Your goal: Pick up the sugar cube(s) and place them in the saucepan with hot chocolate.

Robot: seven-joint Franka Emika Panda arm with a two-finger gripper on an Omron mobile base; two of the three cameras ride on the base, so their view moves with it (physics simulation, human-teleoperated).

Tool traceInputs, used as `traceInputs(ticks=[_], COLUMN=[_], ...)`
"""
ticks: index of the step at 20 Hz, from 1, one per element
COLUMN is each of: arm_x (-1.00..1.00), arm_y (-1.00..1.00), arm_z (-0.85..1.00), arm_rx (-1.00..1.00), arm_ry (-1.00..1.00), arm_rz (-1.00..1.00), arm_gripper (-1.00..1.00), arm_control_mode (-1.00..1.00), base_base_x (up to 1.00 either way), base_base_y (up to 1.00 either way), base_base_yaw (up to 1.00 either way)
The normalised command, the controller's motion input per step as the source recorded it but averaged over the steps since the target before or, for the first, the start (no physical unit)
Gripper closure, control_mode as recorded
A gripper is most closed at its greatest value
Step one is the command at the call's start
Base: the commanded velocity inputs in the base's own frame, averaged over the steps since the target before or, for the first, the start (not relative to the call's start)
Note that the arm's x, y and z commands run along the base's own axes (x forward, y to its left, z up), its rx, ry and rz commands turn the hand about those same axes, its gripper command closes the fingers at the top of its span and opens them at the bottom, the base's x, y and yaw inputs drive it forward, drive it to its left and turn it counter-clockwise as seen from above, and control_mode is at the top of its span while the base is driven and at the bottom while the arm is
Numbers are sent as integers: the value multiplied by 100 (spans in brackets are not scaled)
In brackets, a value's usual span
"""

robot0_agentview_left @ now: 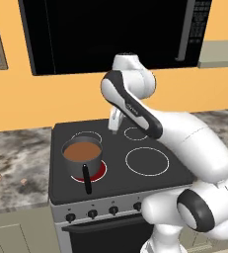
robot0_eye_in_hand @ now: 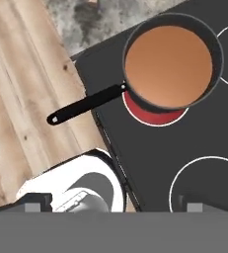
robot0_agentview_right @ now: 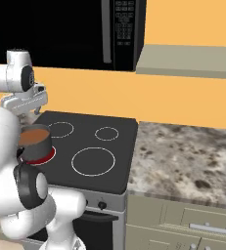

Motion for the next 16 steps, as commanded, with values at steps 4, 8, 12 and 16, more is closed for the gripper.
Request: traceInputs(ticks=[4,8,12,16], arm_x=[0,0,0,0], arm_y=[100,100,95,79], arm_z=[-15,-45,-56,-14], arm_rx=[-20,-19,-15,-6], arm_ry=[17,13,4,-7], arm_rz=[21,8,0,-1], arm_gripper=[-100,-100,-100,-100], arm_control_mode=[-100,-100,-100,-100], base_base_x=[0,0,0,0], base_base_y=[0,0,0,0], base_base_yaw=[0,0,0,0])
